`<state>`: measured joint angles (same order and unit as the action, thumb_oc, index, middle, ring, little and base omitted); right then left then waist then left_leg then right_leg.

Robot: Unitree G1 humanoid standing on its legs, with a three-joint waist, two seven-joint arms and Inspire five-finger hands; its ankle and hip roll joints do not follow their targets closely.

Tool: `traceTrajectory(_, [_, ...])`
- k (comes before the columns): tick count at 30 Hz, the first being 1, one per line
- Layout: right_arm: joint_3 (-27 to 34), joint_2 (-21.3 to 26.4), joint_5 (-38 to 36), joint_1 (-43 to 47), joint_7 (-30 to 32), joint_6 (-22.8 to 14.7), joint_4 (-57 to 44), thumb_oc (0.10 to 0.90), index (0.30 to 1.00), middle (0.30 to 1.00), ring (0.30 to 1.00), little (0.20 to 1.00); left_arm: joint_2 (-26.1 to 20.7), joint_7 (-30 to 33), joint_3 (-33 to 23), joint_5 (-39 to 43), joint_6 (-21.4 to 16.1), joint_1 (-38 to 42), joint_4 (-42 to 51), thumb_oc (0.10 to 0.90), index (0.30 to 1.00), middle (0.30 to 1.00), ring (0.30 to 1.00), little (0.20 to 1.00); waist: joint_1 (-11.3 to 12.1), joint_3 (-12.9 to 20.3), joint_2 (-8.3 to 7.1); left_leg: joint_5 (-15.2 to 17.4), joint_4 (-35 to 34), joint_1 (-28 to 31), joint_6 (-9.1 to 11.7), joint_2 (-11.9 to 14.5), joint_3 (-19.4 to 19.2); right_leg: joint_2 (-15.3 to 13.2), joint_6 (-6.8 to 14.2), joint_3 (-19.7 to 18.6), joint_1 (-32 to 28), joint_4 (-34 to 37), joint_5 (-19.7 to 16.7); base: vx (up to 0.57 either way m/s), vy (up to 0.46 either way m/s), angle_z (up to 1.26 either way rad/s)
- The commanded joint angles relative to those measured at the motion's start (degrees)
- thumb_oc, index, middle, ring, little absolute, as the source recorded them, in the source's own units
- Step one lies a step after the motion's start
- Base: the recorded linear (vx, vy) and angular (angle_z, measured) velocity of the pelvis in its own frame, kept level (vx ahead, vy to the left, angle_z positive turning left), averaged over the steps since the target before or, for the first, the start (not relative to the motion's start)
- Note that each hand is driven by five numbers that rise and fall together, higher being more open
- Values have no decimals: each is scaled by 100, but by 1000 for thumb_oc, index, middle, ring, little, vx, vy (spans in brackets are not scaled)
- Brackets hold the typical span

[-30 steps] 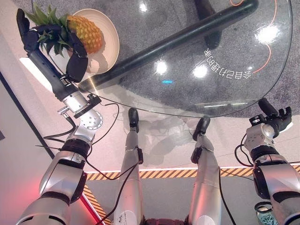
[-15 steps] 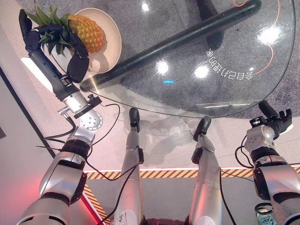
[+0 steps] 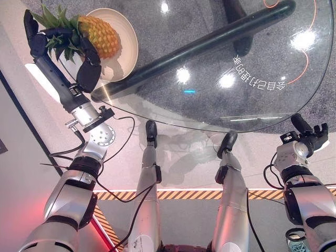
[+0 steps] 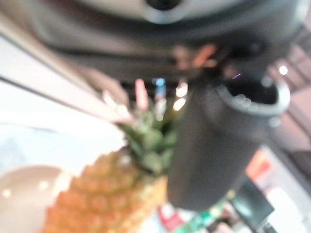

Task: Pick up the fruit to the plate

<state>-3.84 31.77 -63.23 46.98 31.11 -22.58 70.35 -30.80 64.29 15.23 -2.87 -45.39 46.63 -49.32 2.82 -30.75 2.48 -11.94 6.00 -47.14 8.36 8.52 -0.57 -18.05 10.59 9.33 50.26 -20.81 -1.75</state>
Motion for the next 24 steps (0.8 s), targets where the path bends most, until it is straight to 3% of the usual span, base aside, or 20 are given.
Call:
traceTrajectory(1, [212,555,-68,-281,55,-420,-83,800,900,900,900,900,-2,25,-128,189,147,-148,-189,800,900,900,900,900,-21,96,-37,731,664,-4,0,-139,213,262,-62,218,-152,263,-204,0,0,0])
traceTrajectory(10, [206,537,-70,-279,43,-428,-70,800,900,900,900,900,51,21,-62,161,165,-174,-180,800,900,900,900,900,-17,96,-24,722,650,-2,-2,-108,190,247,-65,233,-145,227,-187,0,0,0])
traceTrajectory(24, [218,552,-81,-315,33,-437,-68,800,900,900,900,900,38,359,-72,-118,-102,-192,-13,800,900,900,900,900,-10,96,-29,718,628,18,-2,-128,210,258,-60,222,-161,268,-215,0,0,0])
